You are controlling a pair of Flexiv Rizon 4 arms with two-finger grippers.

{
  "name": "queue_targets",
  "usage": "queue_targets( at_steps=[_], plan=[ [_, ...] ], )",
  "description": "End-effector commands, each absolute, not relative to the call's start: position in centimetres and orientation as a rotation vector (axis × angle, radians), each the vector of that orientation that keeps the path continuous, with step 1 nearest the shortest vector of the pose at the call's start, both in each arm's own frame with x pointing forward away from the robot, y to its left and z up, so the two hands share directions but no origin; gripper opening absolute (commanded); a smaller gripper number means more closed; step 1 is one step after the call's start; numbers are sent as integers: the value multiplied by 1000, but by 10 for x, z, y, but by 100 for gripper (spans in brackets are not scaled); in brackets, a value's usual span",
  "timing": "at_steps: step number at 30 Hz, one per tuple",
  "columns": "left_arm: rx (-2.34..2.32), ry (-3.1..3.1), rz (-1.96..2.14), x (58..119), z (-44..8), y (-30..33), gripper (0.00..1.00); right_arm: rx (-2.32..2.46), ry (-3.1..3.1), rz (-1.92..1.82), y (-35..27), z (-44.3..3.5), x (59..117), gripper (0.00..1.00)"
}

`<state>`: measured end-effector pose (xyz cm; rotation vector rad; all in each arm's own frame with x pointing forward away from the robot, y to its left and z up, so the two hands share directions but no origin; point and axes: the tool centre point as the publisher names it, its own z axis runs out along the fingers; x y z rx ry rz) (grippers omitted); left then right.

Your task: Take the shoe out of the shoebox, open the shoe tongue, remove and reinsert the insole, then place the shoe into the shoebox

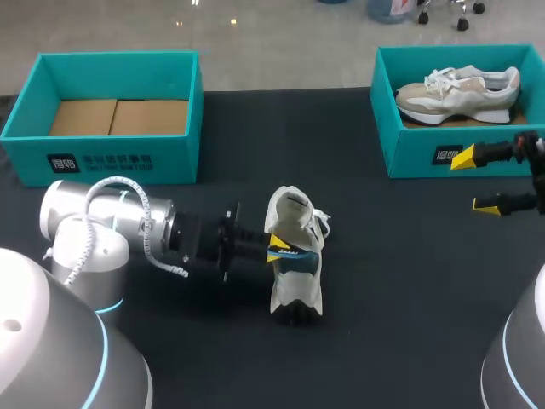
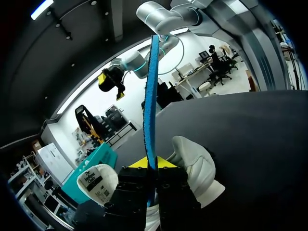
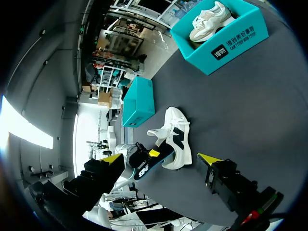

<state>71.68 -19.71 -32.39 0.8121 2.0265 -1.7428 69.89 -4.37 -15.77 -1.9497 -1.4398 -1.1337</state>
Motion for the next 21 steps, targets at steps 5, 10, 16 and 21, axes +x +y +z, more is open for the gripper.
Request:
queue_targets(
  at_steps=[5,10,16,21],
  plan=[
    [826,2036,-1722,729,-334,-204,0,-1955,-1439,-1131,-43,-158,698,100],
    [823,2053,-1707,734,-341,-204,0,-1955,-1439,-1131,-43,-158,698,100],
    [793,2077,-1698,741,-350,-202,0,-1955,-1439,-1131,-43,-158,698,100],
    [767,2088,-1694,745,-353,-202,0,-1955,-1439,-1131,-43,-158,698,100]
  ],
)
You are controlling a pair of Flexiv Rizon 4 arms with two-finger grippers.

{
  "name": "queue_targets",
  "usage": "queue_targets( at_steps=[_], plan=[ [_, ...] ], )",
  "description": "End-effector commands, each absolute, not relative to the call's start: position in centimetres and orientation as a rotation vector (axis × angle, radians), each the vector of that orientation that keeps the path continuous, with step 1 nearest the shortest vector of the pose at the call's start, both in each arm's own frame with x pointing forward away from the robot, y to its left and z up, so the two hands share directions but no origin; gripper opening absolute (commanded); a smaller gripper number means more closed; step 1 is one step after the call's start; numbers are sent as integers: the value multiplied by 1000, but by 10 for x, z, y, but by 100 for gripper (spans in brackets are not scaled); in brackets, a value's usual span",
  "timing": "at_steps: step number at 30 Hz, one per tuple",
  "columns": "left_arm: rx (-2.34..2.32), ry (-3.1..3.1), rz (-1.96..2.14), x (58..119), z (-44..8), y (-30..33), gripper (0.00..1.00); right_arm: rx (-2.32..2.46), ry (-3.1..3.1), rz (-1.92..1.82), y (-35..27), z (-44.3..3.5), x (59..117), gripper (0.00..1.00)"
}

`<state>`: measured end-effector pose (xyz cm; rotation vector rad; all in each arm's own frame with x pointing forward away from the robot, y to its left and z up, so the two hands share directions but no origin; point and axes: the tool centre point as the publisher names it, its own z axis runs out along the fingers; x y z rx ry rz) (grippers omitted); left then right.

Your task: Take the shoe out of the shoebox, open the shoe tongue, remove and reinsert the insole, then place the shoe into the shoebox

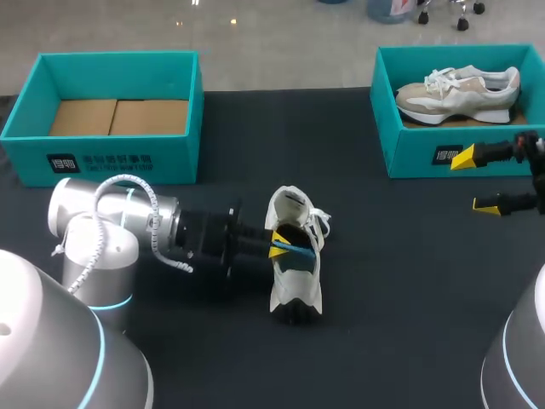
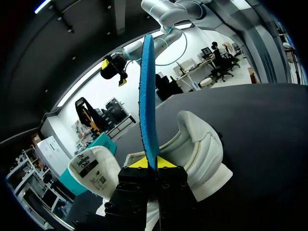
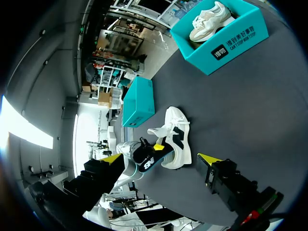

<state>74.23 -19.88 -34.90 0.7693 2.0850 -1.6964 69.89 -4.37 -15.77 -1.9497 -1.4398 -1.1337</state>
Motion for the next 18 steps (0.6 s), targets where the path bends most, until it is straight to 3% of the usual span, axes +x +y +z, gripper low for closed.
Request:
queue_targets(
  at_steps=[1,2,3,5,18],
  plan=[
    [763,2088,-1694,745,-352,-201,0,-1955,-1439,-1131,-43,-158,698,100],
    [761,2088,-1694,744,-351,-200,12,-1955,-1439,-1131,-43,-158,698,100],
    [758,2085,-1698,742,-349,-200,18,-1955,-1439,-1131,-43,-158,698,100],
    [756,2081,-1703,738,-347,-198,20,-1955,-1439,-1131,-43,-158,698,100],
    [820,2055,-1714,716,-331,-199,1,-1955,-1439,-1131,-43,-158,698,100]
  ],
)
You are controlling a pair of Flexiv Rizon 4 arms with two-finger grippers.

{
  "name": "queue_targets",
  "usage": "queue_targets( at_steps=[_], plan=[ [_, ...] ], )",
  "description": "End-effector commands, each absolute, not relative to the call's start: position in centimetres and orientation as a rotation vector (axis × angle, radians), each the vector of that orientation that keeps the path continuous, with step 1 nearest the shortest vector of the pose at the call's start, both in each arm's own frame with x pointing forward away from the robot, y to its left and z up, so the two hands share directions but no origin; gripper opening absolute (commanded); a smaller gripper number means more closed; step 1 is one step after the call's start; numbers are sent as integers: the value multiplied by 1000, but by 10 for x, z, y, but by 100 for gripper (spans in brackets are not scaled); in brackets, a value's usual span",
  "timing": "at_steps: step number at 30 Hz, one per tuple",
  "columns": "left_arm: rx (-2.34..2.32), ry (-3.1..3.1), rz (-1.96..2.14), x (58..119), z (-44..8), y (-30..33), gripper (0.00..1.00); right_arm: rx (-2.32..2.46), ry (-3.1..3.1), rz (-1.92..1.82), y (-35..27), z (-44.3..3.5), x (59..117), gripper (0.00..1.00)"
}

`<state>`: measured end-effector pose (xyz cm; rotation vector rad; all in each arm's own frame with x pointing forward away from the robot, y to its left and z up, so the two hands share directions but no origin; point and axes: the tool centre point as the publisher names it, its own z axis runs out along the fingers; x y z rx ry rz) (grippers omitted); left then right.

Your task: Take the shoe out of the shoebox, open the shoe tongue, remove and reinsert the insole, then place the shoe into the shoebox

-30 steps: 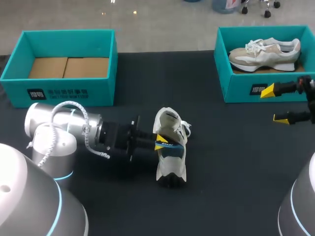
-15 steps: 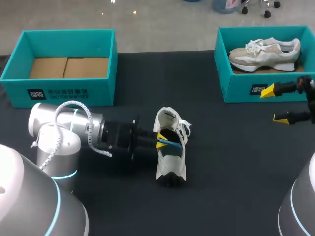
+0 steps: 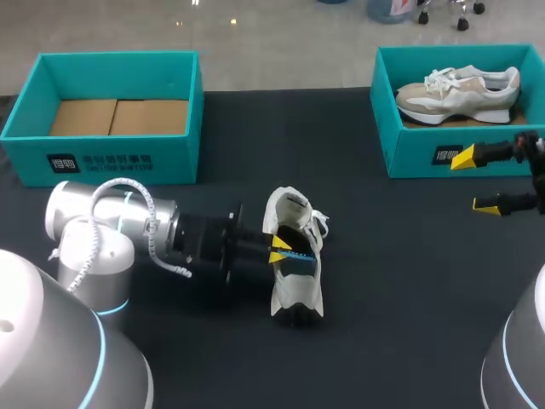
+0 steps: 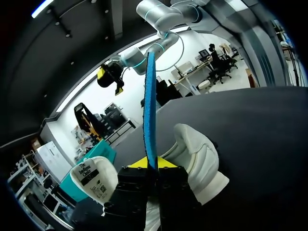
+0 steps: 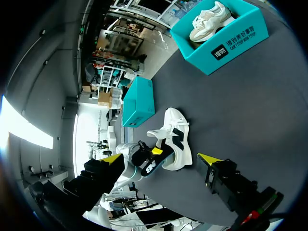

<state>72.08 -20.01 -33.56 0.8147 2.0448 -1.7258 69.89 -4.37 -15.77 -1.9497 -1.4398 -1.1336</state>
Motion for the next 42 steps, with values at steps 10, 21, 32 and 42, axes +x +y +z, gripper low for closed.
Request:
queue_targets(
  at_steps=[10,21,32,42],
  plan=[
    [826,2064,-1684,728,-343,-207,0,-1955,-1439,-1131,-43,-158,698,100],
    [783,2096,-1641,744,-353,-206,0,-1955,-1439,-1131,-43,-158,698,100],
    [798,2057,-1664,728,-334,-203,31,-1955,-1439,-1131,-43,-158,698,100],
    [847,2057,-1662,716,-324,-201,29,-1955,-1439,-1131,-43,-158,698,100]
  ],
)
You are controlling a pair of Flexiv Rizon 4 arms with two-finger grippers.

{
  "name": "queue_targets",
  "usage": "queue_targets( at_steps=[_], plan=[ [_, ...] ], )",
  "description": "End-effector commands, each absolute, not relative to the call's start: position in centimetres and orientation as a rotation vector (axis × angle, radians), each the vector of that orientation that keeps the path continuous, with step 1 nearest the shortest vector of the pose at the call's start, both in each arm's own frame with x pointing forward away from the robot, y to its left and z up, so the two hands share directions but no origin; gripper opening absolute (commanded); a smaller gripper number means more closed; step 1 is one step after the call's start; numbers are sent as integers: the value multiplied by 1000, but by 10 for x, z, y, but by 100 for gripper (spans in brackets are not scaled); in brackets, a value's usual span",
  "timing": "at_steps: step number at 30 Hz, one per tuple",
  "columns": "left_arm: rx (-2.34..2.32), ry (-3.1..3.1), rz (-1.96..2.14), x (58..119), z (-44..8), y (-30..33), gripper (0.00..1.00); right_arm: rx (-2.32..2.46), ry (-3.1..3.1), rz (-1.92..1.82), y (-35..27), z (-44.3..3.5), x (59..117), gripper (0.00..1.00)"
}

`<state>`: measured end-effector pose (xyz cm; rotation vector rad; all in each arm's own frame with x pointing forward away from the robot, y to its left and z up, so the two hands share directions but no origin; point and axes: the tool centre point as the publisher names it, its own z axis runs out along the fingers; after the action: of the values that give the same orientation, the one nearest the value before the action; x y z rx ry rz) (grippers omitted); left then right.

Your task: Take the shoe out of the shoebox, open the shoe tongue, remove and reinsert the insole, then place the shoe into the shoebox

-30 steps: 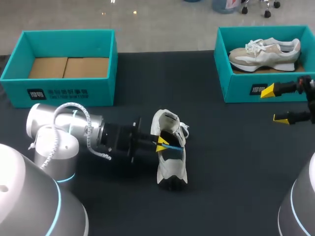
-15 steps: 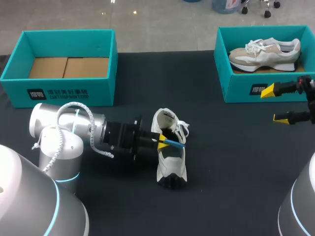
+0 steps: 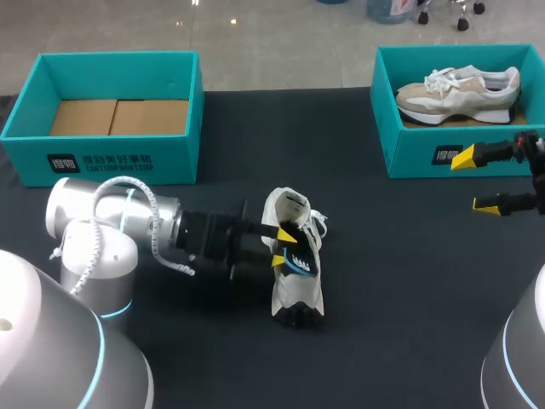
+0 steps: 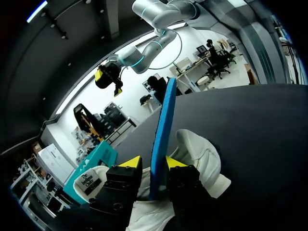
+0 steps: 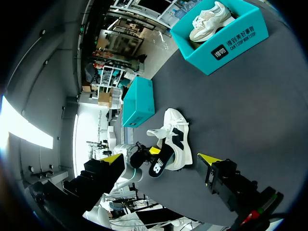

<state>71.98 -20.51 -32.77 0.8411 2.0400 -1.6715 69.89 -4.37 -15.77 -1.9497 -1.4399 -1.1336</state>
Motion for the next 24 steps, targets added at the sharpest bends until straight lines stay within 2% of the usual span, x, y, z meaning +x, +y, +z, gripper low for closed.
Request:
queue_targets(
  at_steps=[1,2,3,4,5,24],
  plan=[
    [850,2061,-1661,716,-325,-202,27,-1955,-1439,-1131,-43,-158,698,100],
    [852,2066,-1663,716,-326,-202,25,-1955,-1439,-1131,-43,-158,698,100],
    [852,2069,-1663,717,-327,-203,17,-1955,-1439,-1131,-43,-158,698,100],
    [855,2073,-1662,718,-329,-204,4,-1955,-1439,-1131,-43,-158,698,100],
    [858,2076,-1662,718,-330,-205,0,-1955,-1439,-1131,-43,-158,698,100],
    [839,2116,-1598,737,-349,-208,0,-1955,-1439,-1131,-43,-158,698,100]
  ],
)
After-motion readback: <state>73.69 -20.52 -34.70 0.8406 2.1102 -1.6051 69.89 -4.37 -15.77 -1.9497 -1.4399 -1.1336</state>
